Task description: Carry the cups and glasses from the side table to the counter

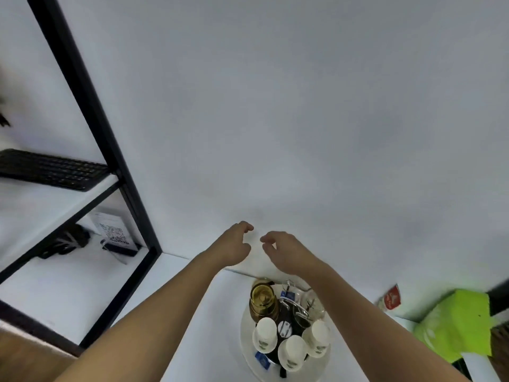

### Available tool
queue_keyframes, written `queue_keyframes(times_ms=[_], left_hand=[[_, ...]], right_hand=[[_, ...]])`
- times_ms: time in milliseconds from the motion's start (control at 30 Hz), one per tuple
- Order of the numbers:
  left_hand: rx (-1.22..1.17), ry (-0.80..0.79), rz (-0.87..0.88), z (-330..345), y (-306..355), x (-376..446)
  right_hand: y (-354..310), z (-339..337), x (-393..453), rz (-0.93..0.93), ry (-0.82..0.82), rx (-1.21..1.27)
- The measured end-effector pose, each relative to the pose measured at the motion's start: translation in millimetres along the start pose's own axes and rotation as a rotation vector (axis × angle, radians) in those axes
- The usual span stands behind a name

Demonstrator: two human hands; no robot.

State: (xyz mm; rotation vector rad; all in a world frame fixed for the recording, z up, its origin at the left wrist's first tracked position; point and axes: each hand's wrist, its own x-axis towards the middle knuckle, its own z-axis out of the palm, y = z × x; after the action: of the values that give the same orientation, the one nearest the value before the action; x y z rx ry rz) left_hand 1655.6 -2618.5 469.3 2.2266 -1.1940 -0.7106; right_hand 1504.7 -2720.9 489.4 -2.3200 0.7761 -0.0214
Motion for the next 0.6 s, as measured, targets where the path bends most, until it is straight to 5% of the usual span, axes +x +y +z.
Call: queue_keyframes(times_ms=[133,367,600], left_hand=[[0.03,0.153,0.117,-68.0,38.1,-15.2],[-0.044,0.655,0.348,-141.8,88.1,-58.2],[0.015,0.725,0.369,-142.6,90.9,-87.2]], right_hand=[[-42.4,-53.9,-4.8,-0.138,0.118,0.096],[-103.9,-120.0,-31.8,-0.383,0.434,0.211],[-122.5,-120.3,-52.4,-0.48,0.433,0.254]])
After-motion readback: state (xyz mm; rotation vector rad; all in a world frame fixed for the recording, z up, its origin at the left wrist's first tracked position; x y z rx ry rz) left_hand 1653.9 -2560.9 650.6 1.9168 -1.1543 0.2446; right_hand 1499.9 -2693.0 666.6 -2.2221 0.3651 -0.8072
